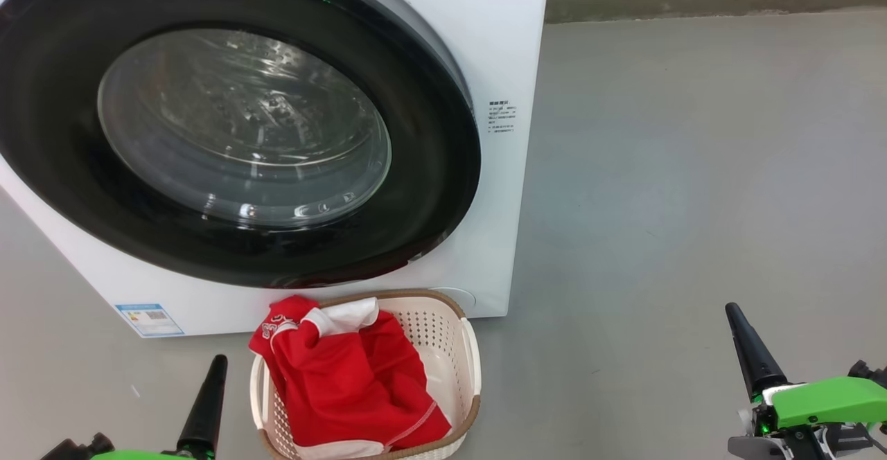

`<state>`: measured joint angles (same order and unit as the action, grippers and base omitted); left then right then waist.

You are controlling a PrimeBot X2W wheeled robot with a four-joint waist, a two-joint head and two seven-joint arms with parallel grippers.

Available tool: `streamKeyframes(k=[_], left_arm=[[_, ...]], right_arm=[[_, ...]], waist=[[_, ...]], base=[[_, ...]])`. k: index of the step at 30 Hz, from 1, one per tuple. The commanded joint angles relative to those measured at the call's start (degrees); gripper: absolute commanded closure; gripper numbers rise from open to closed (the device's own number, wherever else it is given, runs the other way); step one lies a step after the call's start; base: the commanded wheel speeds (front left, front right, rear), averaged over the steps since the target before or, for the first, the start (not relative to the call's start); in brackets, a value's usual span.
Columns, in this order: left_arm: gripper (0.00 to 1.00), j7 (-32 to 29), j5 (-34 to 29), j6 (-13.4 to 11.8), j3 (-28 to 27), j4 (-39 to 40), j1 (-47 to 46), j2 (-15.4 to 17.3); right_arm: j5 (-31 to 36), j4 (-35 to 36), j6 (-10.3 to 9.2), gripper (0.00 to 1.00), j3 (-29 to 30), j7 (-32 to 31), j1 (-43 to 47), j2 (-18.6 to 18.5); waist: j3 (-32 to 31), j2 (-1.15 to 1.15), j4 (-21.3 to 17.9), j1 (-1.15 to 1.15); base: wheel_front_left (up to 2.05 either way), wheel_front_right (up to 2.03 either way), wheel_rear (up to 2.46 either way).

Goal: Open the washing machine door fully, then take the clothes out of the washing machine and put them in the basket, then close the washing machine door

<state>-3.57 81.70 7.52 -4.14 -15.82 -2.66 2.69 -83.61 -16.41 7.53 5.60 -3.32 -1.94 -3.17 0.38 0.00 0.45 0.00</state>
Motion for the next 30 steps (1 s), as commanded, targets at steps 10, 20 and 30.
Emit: streamKeyframes(k=[10,20,30], left_arm=[[1.00,-2.26,7.86,-0.03,-2.28,1.73,-3.20,0.26],[1.00,-2.94,10.45,-0.03,-2.41,1.79,-3.53,0.19],[1.00,-2.94,10.45,-0.03,-2.40,1.79,-3.53,0.19]], right_arm=[[-6.65,2.24,-0.04,1.00,0.28,-2.21,-3.83,-0.08],[-8.78,2.40,-0.04,1.00,0.65,-2.94,-4.21,0.06],[-8.74,2.40,-0.04,1.00,0.69,-2.98,-4.22,0.09]], waist=[[-0.15,0.00,-0.33,0.00],[-0.21,0.00,-0.45,0.00],[-0.21,0.00,-0.45,0.00]], base=[[0.00,0.00,0.00],[0.00,0.00,0.00],[0.00,0.00,0.00]])
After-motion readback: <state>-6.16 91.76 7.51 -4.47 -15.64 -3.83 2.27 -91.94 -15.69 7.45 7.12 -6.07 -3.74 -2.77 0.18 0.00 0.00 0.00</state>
